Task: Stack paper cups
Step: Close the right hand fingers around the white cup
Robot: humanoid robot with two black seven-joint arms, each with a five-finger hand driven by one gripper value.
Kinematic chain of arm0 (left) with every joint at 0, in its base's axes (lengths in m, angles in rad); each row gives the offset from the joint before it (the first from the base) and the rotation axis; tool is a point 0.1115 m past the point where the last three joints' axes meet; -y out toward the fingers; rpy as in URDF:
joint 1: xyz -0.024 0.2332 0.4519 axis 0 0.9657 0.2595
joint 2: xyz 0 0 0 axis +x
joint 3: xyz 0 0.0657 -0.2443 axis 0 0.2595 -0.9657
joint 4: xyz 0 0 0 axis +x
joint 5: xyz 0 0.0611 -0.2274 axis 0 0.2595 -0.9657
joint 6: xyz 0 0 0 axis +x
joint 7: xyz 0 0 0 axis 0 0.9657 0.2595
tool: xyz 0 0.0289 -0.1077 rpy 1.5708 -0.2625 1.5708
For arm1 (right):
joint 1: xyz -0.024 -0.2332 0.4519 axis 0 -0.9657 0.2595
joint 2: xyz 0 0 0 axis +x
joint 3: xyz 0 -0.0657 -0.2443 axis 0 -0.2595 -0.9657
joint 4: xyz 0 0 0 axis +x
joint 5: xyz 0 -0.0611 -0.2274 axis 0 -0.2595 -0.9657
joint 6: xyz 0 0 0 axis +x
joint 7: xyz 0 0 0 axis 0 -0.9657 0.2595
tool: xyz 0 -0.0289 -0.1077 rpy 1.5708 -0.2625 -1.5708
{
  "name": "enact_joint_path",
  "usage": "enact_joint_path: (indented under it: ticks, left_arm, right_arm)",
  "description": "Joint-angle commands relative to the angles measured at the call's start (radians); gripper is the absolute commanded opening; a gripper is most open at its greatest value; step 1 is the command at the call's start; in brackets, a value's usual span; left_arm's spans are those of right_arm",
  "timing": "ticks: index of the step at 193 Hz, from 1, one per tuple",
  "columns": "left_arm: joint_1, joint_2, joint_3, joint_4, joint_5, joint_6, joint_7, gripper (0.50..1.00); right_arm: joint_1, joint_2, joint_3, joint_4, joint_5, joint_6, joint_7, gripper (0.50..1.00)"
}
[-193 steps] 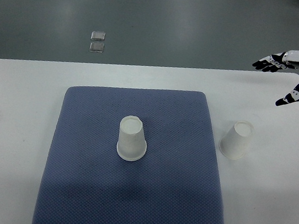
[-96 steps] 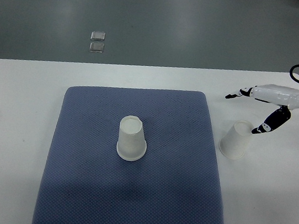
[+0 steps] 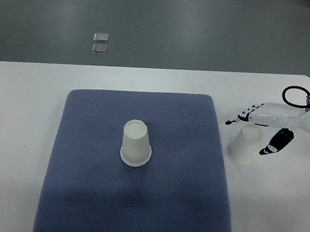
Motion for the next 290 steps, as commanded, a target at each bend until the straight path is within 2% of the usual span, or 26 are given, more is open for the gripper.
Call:
enact_joint_path:
  ticks: [1, 83, 121, 171, 241, 263, 290]
  left_arm:
    - [0.000, 0.000, 0.000, 0.000, 0.000, 0.000, 0.000, 1.000]
    - [0.000, 0.000, 0.000, 0.000, 0.000, 0.000, 0.000, 1.000]
    - [0.000, 0.000, 0.000, 0.000, 0.000, 0.000, 0.000, 1.000]
    - [0.000, 0.000, 0.000, 0.000, 0.000, 0.000, 0.001, 1.000]
    - [0.001, 0.000, 0.000, 0.002, 0.000, 0.000, 0.000, 1.000]
    - [0.000, 0.000, 0.000, 0.000, 0.000, 0.000, 0.000, 1.000]
    - [0.001, 0.000, 0.000, 0.000, 0.000, 0.000, 0.001, 1.000]
  right_arm:
    - [0.004, 0.016, -0.002, -0.018, -0.001, 0.001, -0.001, 0.919]
    - [-0.005, 0.084, -0.018, -0.115, -0.002, 0.000, -0.001, 0.915]
    - [-0.003, 0.095, -0.041, -0.134, -0.004, -0.005, 0.001, 0.897]
    - [0.001, 0.095, -0.045, -0.138, -0.004, -0.017, 0.002, 0.797]
    - [0.001, 0.101, -0.045, -0.138, -0.004, -0.017, 0.004, 0.721]
    - [0.001, 0.101, -0.047, -0.138, -0.004, -0.016, 0.004, 0.625]
    - [0.003, 0.101, -0.047, -0.138, -0.004, -0.014, 0.005, 0.621]
